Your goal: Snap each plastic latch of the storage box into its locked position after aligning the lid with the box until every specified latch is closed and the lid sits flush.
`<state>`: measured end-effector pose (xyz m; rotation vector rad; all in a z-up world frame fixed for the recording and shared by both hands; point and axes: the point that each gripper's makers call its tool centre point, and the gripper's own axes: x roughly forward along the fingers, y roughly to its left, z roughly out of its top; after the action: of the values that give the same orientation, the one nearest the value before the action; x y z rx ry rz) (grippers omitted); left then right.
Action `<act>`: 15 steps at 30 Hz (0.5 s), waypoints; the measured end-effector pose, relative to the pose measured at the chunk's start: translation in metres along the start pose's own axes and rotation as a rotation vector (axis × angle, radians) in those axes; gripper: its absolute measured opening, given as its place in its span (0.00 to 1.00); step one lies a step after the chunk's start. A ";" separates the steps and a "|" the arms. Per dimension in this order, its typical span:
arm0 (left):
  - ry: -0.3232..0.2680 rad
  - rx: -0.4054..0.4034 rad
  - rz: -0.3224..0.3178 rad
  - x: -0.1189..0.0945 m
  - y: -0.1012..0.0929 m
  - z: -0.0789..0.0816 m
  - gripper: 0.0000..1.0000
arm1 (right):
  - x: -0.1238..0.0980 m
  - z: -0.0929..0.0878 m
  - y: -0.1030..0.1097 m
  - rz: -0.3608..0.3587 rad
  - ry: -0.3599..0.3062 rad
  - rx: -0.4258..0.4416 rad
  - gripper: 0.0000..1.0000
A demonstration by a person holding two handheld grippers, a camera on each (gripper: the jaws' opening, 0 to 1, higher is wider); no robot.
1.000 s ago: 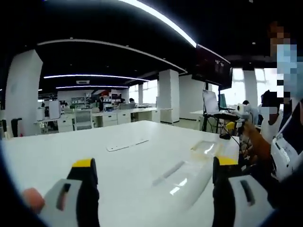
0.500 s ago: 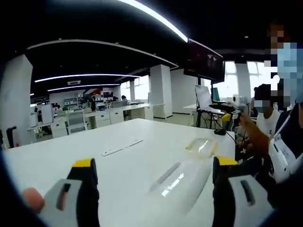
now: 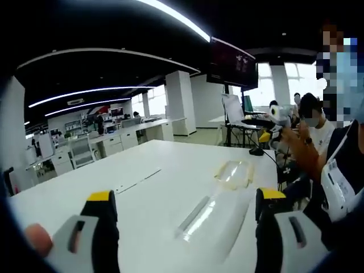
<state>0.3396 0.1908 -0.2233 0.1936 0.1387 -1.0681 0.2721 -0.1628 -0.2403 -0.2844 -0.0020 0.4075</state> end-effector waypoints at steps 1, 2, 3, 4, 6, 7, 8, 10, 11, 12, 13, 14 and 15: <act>0.011 0.012 -0.008 0.002 -0.002 0.002 0.99 | 0.000 0.000 0.000 0.000 0.002 -0.001 0.97; 0.017 0.021 -0.012 0.003 -0.004 0.004 0.99 | -0.001 0.001 -0.001 0.000 0.005 -0.003 0.97; 0.023 0.034 -0.015 0.005 -0.006 0.006 0.99 | -0.002 0.003 -0.001 -0.002 0.005 -0.010 0.97; 0.025 0.040 -0.019 0.006 -0.007 0.009 0.99 | -0.003 0.004 -0.002 -0.002 0.004 -0.014 0.97; 0.026 0.047 -0.039 0.008 -0.011 0.013 0.99 | -0.005 0.006 -0.003 -0.005 0.002 -0.019 0.97; 0.025 0.039 -0.056 0.009 -0.015 0.015 0.99 | -0.005 0.006 -0.003 -0.006 0.003 -0.021 0.97; 0.024 0.031 -0.074 0.011 -0.018 0.017 0.99 | -0.006 0.007 -0.004 -0.007 0.003 -0.024 0.97; 0.028 0.028 -0.085 0.013 -0.020 0.017 0.99 | -0.007 0.008 -0.005 -0.008 0.003 -0.024 0.97; 0.048 0.037 -0.088 0.016 -0.022 0.015 1.00 | -0.008 0.008 -0.005 -0.006 0.006 -0.024 0.97; 0.059 0.050 -0.085 0.017 -0.022 0.014 1.00 | -0.008 0.008 -0.005 -0.005 0.011 -0.026 0.97; 0.081 0.066 -0.086 0.018 -0.021 0.012 1.00 | -0.008 0.008 -0.005 -0.004 0.017 -0.031 0.97; 0.092 0.080 -0.091 0.020 -0.021 0.011 1.00 | -0.008 0.008 -0.006 -0.003 0.022 -0.037 0.97; 0.088 0.092 -0.095 0.021 -0.022 0.013 1.00 | -0.009 0.008 -0.006 -0.002 0.027 -0.042 0.98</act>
<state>0.3307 0.1595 -0.2172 0.3199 0.1801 -1.1622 0.2659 -0.1692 -0.2302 -0.3317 0.0153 0.4019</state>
